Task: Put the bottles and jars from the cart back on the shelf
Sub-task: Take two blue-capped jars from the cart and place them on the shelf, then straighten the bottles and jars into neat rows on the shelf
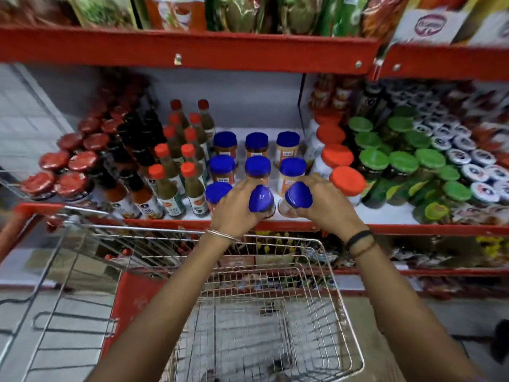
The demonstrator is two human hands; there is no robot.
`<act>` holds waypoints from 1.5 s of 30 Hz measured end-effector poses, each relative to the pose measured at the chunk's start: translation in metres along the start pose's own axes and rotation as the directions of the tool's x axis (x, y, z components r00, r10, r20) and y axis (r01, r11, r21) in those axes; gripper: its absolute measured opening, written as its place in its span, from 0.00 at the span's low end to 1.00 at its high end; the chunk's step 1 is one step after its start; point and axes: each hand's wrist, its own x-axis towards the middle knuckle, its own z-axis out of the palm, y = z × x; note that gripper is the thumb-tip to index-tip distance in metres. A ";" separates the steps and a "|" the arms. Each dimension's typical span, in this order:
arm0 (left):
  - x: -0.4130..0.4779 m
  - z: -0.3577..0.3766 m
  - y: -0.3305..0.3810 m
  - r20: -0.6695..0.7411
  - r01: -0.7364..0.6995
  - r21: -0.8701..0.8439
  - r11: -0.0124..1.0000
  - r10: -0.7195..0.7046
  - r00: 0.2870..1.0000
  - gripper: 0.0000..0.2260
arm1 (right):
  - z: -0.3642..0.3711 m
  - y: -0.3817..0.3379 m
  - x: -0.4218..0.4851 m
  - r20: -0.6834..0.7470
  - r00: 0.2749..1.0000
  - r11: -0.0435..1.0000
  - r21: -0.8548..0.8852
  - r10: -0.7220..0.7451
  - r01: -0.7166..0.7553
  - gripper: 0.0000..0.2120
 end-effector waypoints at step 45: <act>0.020 -0.131 -0.160 0.029 0.002 0.259 0.966 -0.010 1.000 0.22 | 0.125 -0.151 0.108 0.004 0.997 0.916 0.396 -0.074 0.067 0.22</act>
